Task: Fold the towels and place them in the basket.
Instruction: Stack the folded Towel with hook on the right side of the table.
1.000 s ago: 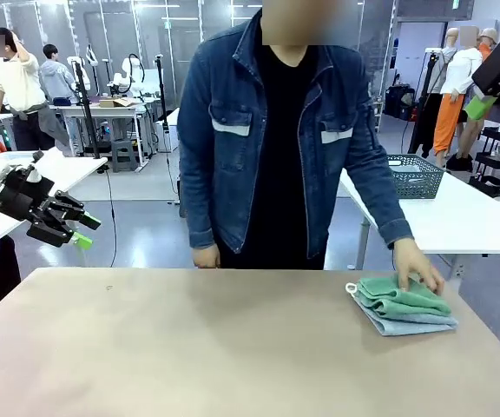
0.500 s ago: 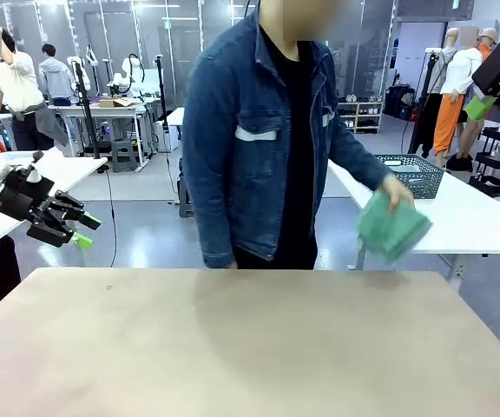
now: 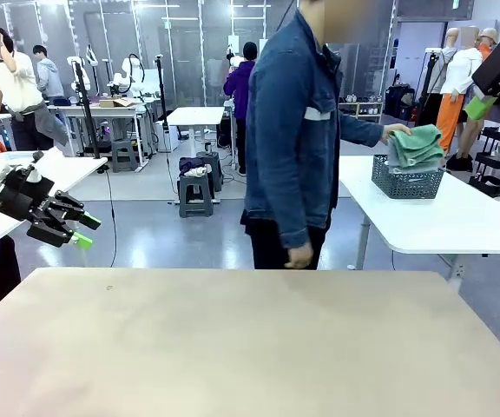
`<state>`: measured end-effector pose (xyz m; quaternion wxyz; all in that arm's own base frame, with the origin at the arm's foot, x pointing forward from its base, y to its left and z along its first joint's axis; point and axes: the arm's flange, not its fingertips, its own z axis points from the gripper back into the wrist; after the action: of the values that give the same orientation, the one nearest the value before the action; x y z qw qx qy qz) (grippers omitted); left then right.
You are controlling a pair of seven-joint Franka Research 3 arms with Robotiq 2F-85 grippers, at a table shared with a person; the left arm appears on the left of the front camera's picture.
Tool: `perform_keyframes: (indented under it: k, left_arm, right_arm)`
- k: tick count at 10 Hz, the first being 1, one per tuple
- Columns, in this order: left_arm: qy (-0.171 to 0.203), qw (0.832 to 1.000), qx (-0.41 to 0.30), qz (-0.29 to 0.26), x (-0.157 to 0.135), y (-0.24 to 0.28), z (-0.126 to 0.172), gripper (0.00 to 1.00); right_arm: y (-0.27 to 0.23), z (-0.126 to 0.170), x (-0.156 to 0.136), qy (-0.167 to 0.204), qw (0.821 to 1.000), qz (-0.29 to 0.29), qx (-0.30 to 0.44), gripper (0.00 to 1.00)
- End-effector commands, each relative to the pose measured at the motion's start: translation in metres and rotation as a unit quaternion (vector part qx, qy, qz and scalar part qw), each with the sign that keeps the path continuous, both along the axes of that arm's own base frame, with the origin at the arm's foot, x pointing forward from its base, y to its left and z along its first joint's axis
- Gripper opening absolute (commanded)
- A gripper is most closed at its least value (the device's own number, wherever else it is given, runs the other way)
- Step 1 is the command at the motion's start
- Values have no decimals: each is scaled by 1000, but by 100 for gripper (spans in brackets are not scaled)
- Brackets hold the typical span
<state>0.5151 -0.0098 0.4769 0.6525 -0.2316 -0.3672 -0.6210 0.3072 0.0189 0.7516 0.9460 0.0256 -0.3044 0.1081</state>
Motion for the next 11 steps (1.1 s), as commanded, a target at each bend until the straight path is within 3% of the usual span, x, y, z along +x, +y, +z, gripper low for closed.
perform_keyframes:
  k: [1,11]
  left_arm:
    - [2,1000,6,3,0,0,2,75]
    - [2,1000,6,3,0,0,2,75]
  right_arm:
    - [2,3,1,0,1000,-1,-2,100]
    - [2,3,1,0,1000,-1,-2,100]
